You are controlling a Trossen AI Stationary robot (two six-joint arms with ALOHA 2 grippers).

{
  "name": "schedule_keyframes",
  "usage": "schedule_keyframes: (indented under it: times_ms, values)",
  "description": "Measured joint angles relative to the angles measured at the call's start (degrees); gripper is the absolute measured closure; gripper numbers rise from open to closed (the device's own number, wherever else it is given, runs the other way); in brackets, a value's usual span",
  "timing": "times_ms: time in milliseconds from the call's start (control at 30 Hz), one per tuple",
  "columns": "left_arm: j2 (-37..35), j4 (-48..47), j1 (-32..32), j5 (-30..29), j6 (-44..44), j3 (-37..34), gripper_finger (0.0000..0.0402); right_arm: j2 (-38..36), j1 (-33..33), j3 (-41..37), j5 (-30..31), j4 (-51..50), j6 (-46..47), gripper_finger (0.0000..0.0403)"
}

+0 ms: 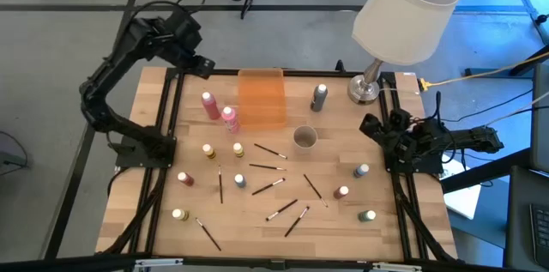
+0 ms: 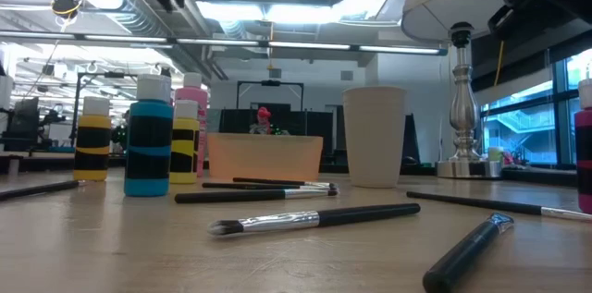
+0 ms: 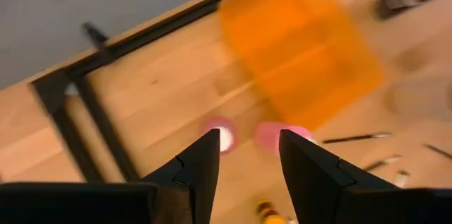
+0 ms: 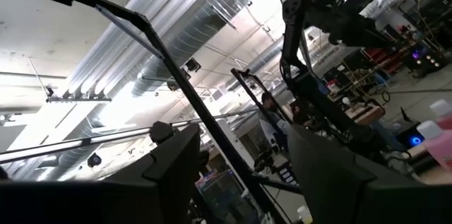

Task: Pick & Place Paint Supplies
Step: Put the large red paint bottle into the orange bin

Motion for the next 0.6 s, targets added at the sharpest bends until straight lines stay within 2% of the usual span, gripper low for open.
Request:
schedule_keyframes:
  times_ms: [133, 267, 333, 467, 600]
  values:
    - [-0.1, 0.0, 0.3, 1.3, -0.8, -1.4, 0.0258, 0.0, 0.0, 0.0, 0.0, -0.6, 0.0, 0.0182]
    - [-0.3, 0.0, 0.2, 1.8, 4.6, -1.3, 0.0258, 0.0, 0.0, 0.0, 0.0, -0.7, 0.0, 0.0183]
    - [-0.3, 0.0, 0.2, 1.8, 3.7, -1.3, 0.0258, 0.0, 0.0, 0.0, 0.0, -0.7, 0.0, 0.0183]
    - [-0.3, 0.0, 0.7, 5.5, 3.4, -1.3, 0.0258, 0.0, 0.0, 0.0, 0.0, -0.7, 0.0, 0.0183]
    - [-0.3, 0.0, 0.8, 4.8, 4.3, -1.3, 0.0258, 0.0, 0.0, 0.0, 0.0, -0.7, 0.0, 0.0183]
